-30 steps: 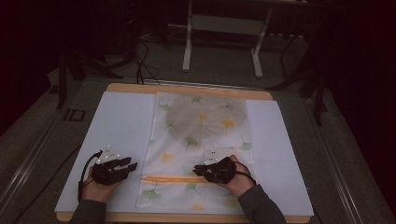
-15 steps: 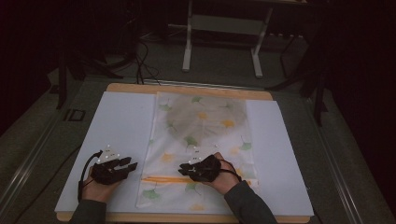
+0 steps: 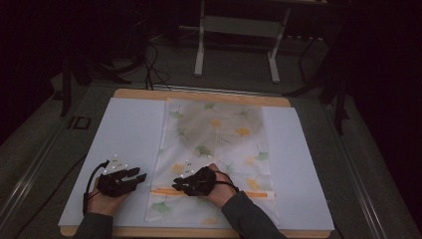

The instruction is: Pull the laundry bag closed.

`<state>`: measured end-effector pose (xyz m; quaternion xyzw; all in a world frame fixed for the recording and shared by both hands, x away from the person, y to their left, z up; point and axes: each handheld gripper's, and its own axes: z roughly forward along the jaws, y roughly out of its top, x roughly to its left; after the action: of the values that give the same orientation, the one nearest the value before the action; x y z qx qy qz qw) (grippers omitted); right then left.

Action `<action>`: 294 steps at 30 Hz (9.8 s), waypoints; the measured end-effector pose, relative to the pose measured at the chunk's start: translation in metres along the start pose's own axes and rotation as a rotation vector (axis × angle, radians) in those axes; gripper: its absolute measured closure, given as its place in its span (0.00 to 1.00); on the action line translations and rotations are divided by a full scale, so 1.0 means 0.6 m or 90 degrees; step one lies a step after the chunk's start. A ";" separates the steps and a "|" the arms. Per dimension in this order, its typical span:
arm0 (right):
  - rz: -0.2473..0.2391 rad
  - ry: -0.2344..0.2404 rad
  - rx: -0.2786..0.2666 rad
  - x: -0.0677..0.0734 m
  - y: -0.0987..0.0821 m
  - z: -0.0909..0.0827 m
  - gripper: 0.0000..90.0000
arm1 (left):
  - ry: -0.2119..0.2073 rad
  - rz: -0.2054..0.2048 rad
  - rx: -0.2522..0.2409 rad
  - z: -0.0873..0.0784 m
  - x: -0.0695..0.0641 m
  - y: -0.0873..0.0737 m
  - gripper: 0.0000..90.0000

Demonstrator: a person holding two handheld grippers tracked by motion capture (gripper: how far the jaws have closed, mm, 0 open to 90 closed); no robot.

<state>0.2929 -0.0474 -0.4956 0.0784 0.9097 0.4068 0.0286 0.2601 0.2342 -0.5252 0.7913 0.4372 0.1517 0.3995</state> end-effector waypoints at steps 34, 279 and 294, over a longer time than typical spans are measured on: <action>0.018 0.061 -0.003 -0.005 0.023 0.103 0.83 | -0.004 0.000 -0.001 -0.002 -0.002 0.000 0.68; -0.031 -0.001 0.174 -0.014 -0.055 -0.005 1.00 | -0.258 -0.079 0.046 0.002 -0.033 -0.012 0.97; -0.024 -0.007 0.183 -0.016 -0.068 -0.022 1.00 | -0.257 -0.078 0.046 0.002 -0.033 -0.012 0.97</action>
<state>0.2961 -0.0853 -0.5174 0.0666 0.9597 0.2713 0.0296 0.2451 0.2197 -0.5293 0.7914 0.4009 -0.0503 0.4587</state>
